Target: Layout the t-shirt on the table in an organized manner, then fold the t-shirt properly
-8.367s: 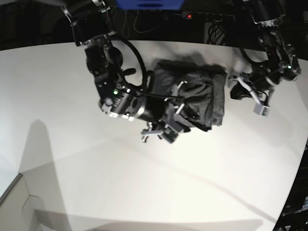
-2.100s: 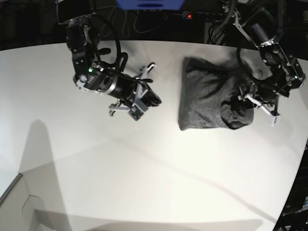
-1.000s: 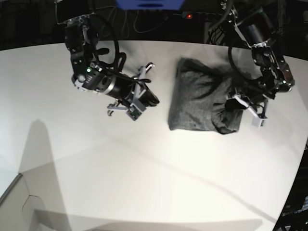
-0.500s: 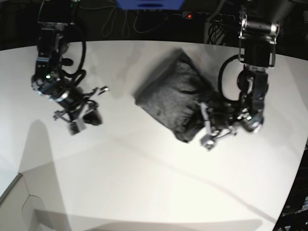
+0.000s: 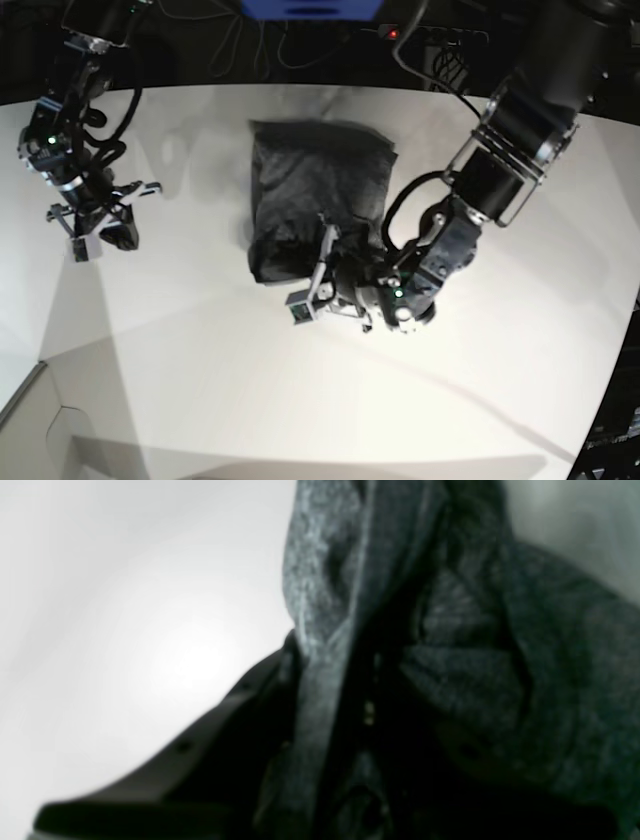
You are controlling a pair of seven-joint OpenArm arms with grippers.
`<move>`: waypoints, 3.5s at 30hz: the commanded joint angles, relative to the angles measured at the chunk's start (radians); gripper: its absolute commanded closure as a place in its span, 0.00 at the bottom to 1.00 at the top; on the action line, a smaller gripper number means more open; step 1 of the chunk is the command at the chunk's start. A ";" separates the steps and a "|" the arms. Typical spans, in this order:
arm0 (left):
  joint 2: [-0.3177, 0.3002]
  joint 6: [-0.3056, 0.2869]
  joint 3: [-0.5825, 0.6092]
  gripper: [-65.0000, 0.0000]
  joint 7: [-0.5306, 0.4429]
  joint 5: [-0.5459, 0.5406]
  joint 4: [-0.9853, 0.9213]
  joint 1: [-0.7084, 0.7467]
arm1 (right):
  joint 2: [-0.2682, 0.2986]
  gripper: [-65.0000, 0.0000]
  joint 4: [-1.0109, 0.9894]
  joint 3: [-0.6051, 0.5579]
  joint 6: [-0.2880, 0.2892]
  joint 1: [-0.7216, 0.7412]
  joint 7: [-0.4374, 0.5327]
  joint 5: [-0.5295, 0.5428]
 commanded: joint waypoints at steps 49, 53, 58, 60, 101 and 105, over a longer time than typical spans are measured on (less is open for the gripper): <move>-0.220 0.002 -0.925 0.66 0.237 0.141 0.540 0.226 | -0.042 0.98 0.119 0.123 0.007 -0.060 0.024 0.014; -0.229 0.002 -1.186 1.00 0.324 0.142 0.710 0.404 | -0.088 0.98 0.128 0.264 0.007 -0.068 0.024 0.014; -0.222 0.002 -1.446 1.00 0.349 0.133 0.852 0.640 | -0.111 1.00 0.125 0.393 0.007 -0.120 0.024 0.014; -0.220 0.002 -1.516 1.00 0.350 0.133 0.895 0.740 | -0.135 1.00 0.125 0.455 0.007 -0.155 0.024 0.014; -0.064 0.002 -1.344 1.00 -0.704 0.509 -0.535 0.824 | -0.200 1.00 -0.794 0.666 0.001 -0.269 0.583 -0.272; -0.054 0.002 -1.338 1.00 -0.725 0.533 -0.626 0.787 | -0.106 1.00 -1.188 0.617 -0.092 -0.256 0.934 -0.375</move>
